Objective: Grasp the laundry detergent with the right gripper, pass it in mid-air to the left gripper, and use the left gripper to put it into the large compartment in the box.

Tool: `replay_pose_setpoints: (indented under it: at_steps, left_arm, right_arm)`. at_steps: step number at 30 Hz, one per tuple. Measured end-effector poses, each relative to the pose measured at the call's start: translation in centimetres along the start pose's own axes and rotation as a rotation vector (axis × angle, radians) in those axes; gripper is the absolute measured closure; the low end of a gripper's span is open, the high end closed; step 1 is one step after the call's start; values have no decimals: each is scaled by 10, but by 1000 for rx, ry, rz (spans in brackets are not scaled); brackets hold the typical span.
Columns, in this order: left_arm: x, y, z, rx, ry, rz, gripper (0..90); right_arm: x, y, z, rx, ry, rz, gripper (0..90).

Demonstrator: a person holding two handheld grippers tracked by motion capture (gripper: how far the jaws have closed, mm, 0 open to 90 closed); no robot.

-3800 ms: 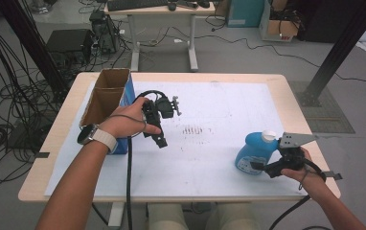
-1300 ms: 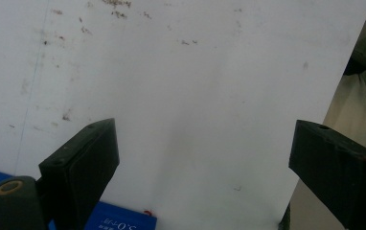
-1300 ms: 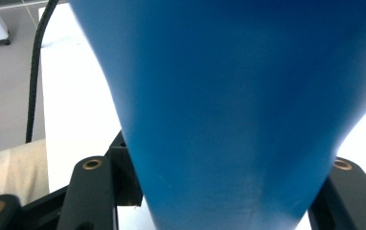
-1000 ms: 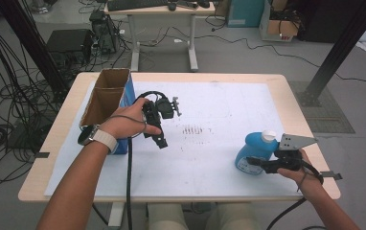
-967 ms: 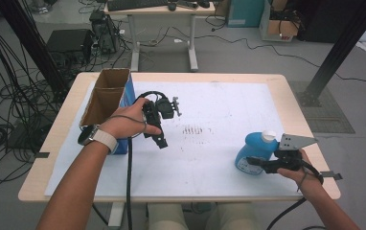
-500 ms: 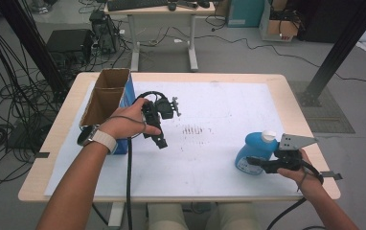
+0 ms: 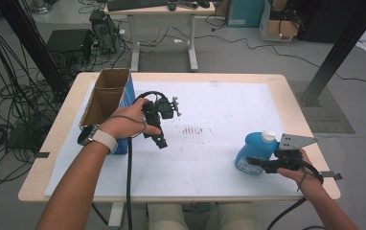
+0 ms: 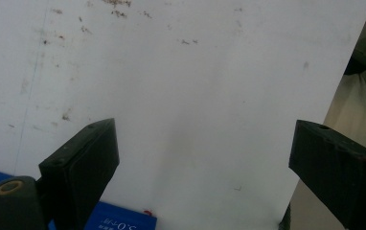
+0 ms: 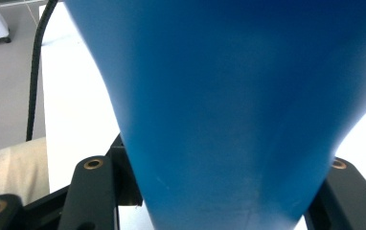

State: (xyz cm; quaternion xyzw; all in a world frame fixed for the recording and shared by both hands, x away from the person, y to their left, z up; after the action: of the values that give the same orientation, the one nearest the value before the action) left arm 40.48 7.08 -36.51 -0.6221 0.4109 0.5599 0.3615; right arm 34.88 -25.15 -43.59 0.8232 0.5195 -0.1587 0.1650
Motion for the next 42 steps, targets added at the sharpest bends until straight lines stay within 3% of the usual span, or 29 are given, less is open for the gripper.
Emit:
replay_pose_setpoints:
  at_steps: [12,14,15,17,42]
  left_arm:
    - [0,0,1,-1,1,-2,102]
    - [0,0,1,-3,1,-3,103]
    - [0,0,0,-1,6,-4,103]
    - [0,1,0,-3,0,0,102]
    - [-1,1,0,-2,5,-6,102]
  right_arm:
    - [0,0,0,5,-2,-1,431]
    - [-1,2,1,-22,-2,-4,431]
    - [0,0,0,2,1,-1,431]
    - [0,1,1,-13,-1,-5,431]
    - [0,0,0,4,-4,-8,430]
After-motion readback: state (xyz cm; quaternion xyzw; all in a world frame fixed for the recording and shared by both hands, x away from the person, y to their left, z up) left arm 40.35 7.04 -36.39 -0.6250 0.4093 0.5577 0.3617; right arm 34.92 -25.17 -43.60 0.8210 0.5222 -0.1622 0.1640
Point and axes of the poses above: each handheld gripper's, and its own axes: x roughly forward along the jaws, z roughly out of its underside, y roughly to its right, the point moved 8 cm from there along x, roughly forward along the jaws, and after that the axes turned 9 degrees about -x, right-handed, at the moved point
